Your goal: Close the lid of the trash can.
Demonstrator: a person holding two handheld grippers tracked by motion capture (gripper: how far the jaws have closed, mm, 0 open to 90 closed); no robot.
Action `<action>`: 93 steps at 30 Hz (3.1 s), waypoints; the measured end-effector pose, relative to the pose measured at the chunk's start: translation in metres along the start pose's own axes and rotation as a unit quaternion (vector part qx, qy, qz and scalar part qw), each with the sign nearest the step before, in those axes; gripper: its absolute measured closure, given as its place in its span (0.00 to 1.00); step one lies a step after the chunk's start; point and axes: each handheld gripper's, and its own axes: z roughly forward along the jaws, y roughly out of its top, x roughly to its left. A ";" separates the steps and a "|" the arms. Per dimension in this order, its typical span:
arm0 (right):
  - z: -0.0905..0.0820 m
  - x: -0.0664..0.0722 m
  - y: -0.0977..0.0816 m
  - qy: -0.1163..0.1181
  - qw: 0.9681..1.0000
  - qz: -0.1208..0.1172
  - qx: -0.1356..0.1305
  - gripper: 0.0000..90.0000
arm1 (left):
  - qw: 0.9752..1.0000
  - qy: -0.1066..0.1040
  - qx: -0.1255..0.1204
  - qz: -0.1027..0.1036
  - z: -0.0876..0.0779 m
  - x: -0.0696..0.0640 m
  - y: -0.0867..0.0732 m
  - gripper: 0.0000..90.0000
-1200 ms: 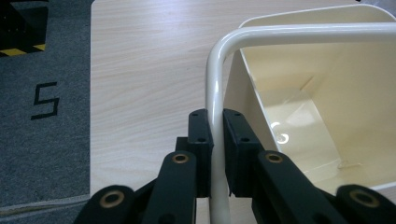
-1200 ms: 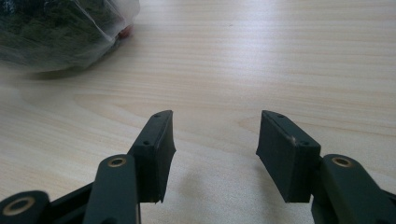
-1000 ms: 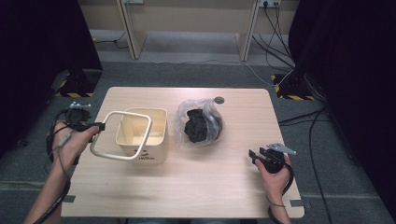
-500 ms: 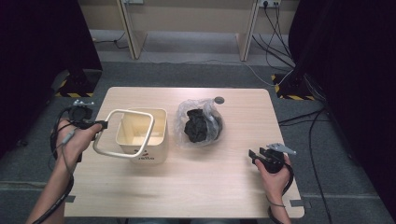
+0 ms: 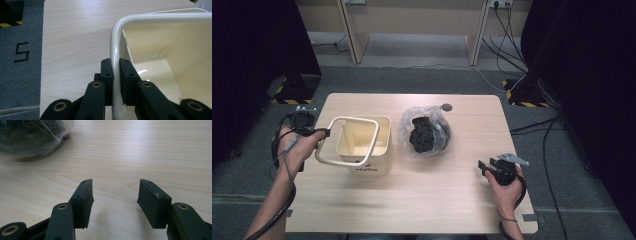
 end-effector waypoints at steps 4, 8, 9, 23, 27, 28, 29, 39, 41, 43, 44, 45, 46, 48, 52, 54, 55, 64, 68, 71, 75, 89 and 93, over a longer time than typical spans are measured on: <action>0.000 0.000 0.000 0.000 1.000 0.000 -0.001 0.51 | 1.000 0.000 0.001 -0.002 0.002 -0.001 0.002 0.91; 0.000 0.000 0.000 0.001 1.000 0.000 -0.001 0.51 | 1.000 0.002 0.004 -0.003 0.004 -0.002 0.003 0.91; 0.000 0.000 0.000 0.000 1.000 0.001 0.000 0.51 | 1.000 0.001 0.004 -0.005 0.005 -0.002 0.003 0.91; 0.000 0.000 0.000 0.000 1.000 0.000 0.000 0.51 | 1.000 0.010 0.008 -0.010 0.014 -0.009 0.010 0.91; 0.000 0.000 0.000 0.000 1.000 0.001 -0.001 0.51 | 1.000 0.012 0.010 -0.009 0.016 -0.011 0.012 0.91; 0.000 0.000 0.000 0.000 1.000 0.000 -0.001 0.51 | 1.000 0.011 0.010 -0.011 0.017 -0.012 0.012 0.91; 0.000 0.000 0.000 0.000 1.000 0.000 -0.001 0.51 | 1.000 0.012 0.011 -0.012 0.017 -0.012 0.013 0.91; 0.000 0.000 0.000 0.000 1.000 0.000 0.000 0.51 | 1.000 0.016 0.015 -0.016 0.023 -0.013 0.016 0.91; 0.000 0.000 0.000 0.000 1.000 0.000 0.000 0.51 | 1.000 0.017 0.017 -0.016 0.024 -0.013 0.017 0.91; 0.000 0.000 0.000 0.000 1.000 0.000 0.000 0.51 | 1.000 0.020 0.017 -0.015 0.026 -0.014 0.017 0.91; 0.000 0.000 0.000 0.000 1.000 0.000 0.000 0.51 | 1.000 0.020 0.017 -0.015 0.026 -0.014 0.017 0.91; 0.000 0.000 0.000 0.000 1.000 0.000 0.000 0.51 | 1.000 0.019 0.017 -0.016 0.026 -0.014 0.017 0.91; 0.000 0.000 0.000 0.000 1.000 0.000 0.000 0.51 | 1.000 0.019 0.017 -0.017 0.027 -0.014 0.017 0.91; 0.000 0.000 0.000 0.000 1.000 0.000 0.000 0.51 | 1.000 0.019 0.018 -0.017 0.027 -0.015 0.018 0.91; 0.000 0.000 0.000 0.000 1.000 0.000 0.000 0.51 | 1.000 0.017 0.019 -0.018 0.029 -0.017 0.019 0.91; 0.000 0.000 0.000 0.000 1.000 0.001 0.000 0.51 | 1.000 0.016 0.018 -0.018 0.029 -0.017 0.020 0.91; 0.000 0.000 0.000 0.000 1.000 0.001 0.000 0.51 | 1.000 0.015 0.018 -0.019 0.030 -0.018 0.020 0.91; 0.000 0.000 0.000 0.000 1.000 0.000 0.000 0.51 | 0.999 0.015 0.022 -0.023 0.034 -0.019 0.022 0.91; 0.000 0.000 0.000 0.000 1.000 0.000 0.001 0.51 | 0.999 0.018 0.023 -0.023 0.035 -0.020 0.023 0.91; 0.000 0.000 0.000 0.000 1.000 -0.001 0.001 0.51 | 0.999 0.019 0.023 -0.024 0.036 -0.020 0.023 0.91; 0.000 0.000 0.000 0.000 1.000 -0.001 0.002 0.51 | 0.999 0.019 0.023 -0.024 0.036 -0.021 0.024 0.91; 0.001 0.000 0.000 -0.001 1.000 -0.002 0.004 0.51 | 0.999 0.022 0.026 -0.026 0.036 -0.024 0.027 0.91; 0.001 0.000 0.000 0.000 1.000 -0.001 0.004 0.52 | 0.999 0.026 0.028 -0.024 0.037 -0.025 0.027 0.91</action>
